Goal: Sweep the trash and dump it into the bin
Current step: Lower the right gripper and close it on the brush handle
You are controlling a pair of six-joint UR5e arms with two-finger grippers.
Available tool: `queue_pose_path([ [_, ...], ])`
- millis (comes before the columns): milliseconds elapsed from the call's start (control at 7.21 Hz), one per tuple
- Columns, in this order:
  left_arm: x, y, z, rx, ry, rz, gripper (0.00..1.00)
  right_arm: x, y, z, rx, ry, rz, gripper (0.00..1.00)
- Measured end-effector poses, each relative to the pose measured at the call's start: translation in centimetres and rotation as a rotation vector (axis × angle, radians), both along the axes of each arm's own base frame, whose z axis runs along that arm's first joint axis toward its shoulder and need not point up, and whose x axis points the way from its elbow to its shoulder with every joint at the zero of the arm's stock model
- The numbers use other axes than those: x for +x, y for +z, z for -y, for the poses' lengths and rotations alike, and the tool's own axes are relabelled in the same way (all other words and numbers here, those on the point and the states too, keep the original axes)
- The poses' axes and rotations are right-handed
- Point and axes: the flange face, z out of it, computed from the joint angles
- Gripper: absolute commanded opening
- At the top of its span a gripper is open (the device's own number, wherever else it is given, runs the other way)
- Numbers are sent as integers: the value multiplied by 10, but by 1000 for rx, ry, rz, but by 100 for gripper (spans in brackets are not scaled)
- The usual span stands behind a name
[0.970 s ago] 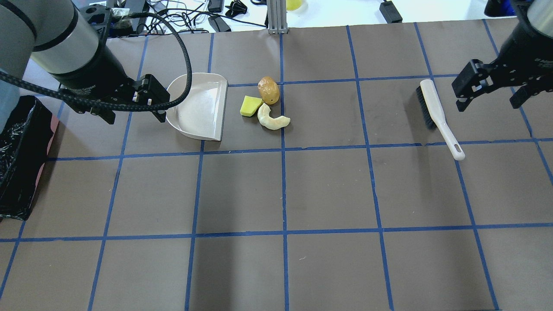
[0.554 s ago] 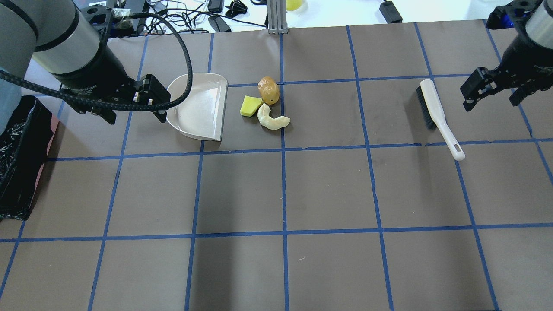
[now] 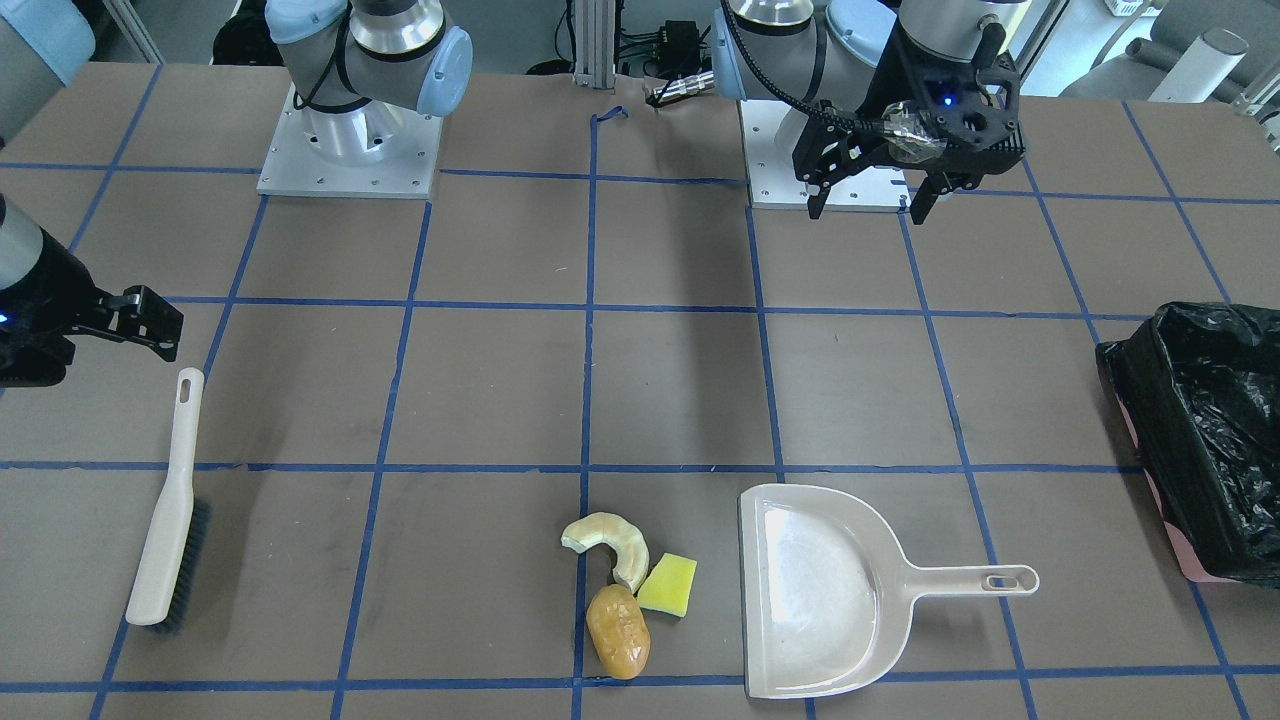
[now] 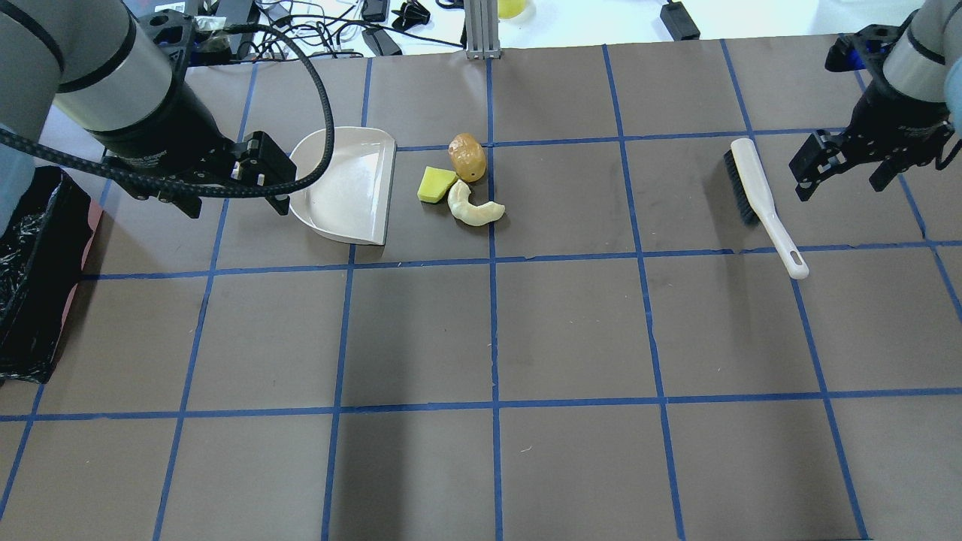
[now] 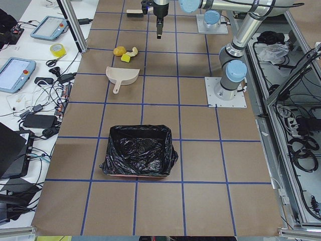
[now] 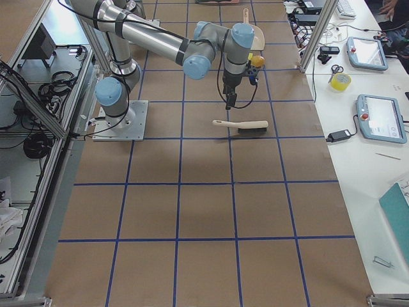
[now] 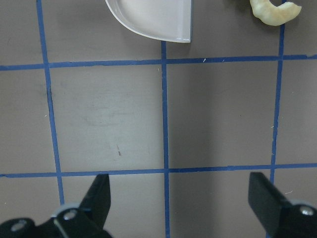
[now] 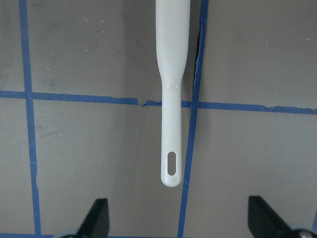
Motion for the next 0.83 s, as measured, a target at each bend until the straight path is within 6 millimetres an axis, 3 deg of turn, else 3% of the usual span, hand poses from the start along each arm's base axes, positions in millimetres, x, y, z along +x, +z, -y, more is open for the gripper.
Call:
queue_pose_path([
  [277, 0, 0, -1, -1, 1, 0, 100, -3, -39, 7, 22, -4, 7, 100],
  [832, 0, -3, -3, 5, -1, 0, 100, -19, -98, 19, 104, -18, 38, 99],
])
